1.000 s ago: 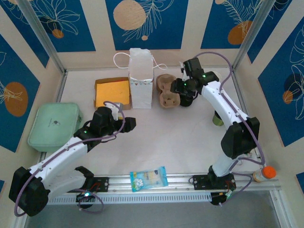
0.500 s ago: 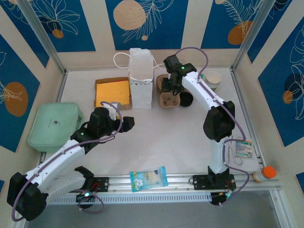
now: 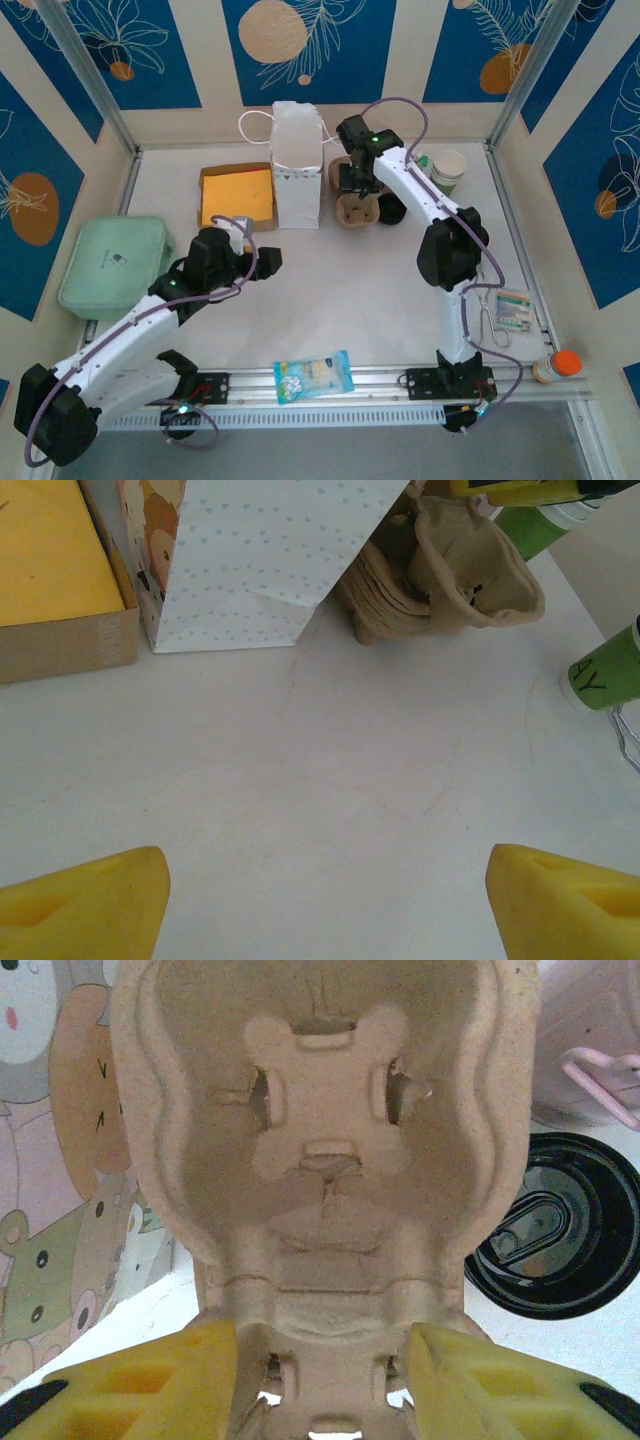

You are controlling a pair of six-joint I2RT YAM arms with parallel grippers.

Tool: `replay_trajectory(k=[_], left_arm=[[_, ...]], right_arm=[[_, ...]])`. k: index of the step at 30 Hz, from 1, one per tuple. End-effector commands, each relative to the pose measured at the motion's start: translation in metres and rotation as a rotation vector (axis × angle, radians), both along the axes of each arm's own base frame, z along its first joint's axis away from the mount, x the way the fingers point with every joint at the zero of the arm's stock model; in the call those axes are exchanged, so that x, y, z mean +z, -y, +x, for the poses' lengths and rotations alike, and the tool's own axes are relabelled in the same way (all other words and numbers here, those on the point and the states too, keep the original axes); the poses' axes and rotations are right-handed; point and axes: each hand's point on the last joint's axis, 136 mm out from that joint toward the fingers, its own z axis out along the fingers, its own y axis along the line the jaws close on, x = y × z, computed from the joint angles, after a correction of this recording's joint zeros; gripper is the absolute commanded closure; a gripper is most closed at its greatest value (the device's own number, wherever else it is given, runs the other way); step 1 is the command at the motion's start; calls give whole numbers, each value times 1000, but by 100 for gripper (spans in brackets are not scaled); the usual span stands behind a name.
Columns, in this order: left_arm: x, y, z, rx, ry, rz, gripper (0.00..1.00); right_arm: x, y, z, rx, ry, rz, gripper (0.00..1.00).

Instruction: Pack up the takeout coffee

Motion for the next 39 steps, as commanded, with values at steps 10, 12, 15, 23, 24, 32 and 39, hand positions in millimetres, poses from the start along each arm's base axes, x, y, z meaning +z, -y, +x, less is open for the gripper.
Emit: replay_trajectory(k=[10,12,15,23,24,32,39], left_arm=[[0,-6,2,14,10,19,18],[1,-6,2,14,13,18,18],[0,-5,2,12,11,19,18],[1,-6,2,12,14,19,18],[1,-6,2,13,13,20,18],[-2,-8,0,16,9,25,18],[-2,-9,-1,18,10,26,18]], right_arm=[[-5,0,2,8,-13,-56,54],[-5,0,3,8,-11,-61,54],[-6,-1,4,10,-11,-61,54],[-13,-4,7,13,-26,-61,56],[-14,-3,7,11,-27,-62,56],[-19,-3,5,7,-37,-68,59],[-21,-2,5,4,-39,-73,64]])
